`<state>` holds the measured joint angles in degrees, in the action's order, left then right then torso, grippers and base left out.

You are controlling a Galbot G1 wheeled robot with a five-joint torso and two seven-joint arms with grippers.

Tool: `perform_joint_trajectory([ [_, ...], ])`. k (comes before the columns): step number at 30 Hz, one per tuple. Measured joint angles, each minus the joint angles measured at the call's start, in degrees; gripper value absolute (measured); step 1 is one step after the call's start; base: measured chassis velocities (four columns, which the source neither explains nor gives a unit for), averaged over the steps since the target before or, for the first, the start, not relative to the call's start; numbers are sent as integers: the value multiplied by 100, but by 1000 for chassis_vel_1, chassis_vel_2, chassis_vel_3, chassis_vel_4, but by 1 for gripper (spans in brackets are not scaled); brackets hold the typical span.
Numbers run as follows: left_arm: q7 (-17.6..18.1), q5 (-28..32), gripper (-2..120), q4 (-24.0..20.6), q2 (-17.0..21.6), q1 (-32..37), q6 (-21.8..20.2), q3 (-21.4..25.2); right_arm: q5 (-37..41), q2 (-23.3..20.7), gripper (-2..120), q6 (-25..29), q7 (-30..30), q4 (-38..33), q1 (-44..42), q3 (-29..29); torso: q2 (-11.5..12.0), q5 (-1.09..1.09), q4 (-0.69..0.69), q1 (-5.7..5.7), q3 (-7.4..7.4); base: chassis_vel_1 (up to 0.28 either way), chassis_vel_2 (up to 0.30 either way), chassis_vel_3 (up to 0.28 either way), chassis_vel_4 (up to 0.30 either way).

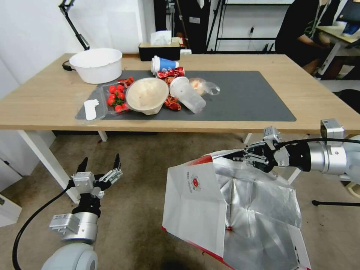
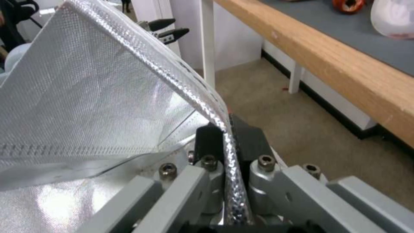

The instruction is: Pick up the food delivery bag from the floor and place it on the table.

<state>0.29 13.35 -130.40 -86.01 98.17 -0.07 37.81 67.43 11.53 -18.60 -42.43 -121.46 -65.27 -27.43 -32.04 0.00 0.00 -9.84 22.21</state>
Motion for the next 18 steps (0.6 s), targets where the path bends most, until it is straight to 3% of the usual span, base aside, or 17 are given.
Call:
perform_joint_trajectory([
  [18, 1, 2, 100, 18, -8, -15, -3, -7, -15, 10, 0, 0, -1, 24, -7, -4, -429, 0, 0, -163, 265, 0, 0, 0, 0],
])
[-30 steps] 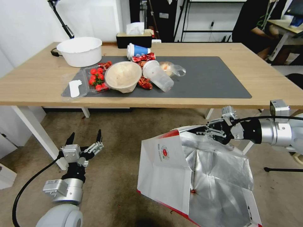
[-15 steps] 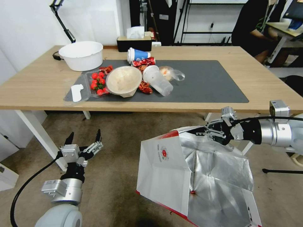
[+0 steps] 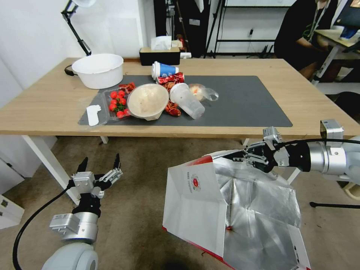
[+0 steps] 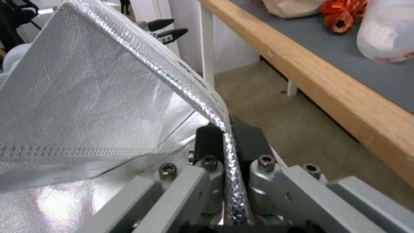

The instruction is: Pick up the food delivery bag from the floor and place it on the table.

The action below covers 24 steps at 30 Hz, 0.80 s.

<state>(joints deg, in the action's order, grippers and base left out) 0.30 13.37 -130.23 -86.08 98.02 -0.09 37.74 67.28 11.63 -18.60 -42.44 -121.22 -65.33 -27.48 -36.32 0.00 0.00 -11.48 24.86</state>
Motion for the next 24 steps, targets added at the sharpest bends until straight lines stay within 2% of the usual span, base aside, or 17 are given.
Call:
perform_joint_trajectory([
  [24, -1, 10, 100, 16, 13, -14, -3, -2, -16, 3, 0, 4, 2, 6, -11, 0, -590, 0, 0, -241, 349, 0, 0, 0, 0],
])
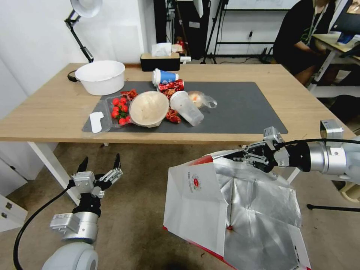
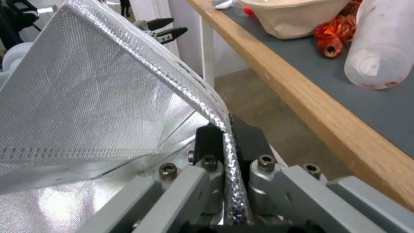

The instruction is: Pick up the food delivery bag from the floor and place it on the table.

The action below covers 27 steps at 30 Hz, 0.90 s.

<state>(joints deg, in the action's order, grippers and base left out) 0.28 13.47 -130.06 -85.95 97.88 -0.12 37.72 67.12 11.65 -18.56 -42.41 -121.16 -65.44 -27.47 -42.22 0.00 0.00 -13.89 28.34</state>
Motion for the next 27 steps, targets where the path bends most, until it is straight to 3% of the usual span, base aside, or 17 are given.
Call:
perform_joint_trajectory([
  [27, -4, 0, 100, -5, 20, 42, 37, 3, -5, -2, 0, 2, 9, -22, -25, 0, -681, 0, 0, -285, 397, 0, 0, 0, 0],
])
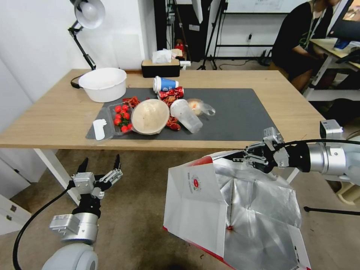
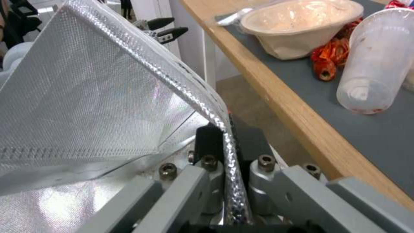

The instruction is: Pick up the food delivery bag from the floor and place it on the table.

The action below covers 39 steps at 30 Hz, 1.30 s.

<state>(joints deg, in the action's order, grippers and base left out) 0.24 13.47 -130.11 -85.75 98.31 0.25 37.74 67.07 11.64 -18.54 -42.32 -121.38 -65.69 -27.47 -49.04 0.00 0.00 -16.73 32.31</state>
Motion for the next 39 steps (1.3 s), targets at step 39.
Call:
perform_joint_trajectory([
  [39, 15, 4, 100, 64, -4, -48, -3, -17, -28, 35, 0, -1, 10, 24, -37, -8, -1064, 0, 0, -459, 604, 0, 0, 0, 0],
])
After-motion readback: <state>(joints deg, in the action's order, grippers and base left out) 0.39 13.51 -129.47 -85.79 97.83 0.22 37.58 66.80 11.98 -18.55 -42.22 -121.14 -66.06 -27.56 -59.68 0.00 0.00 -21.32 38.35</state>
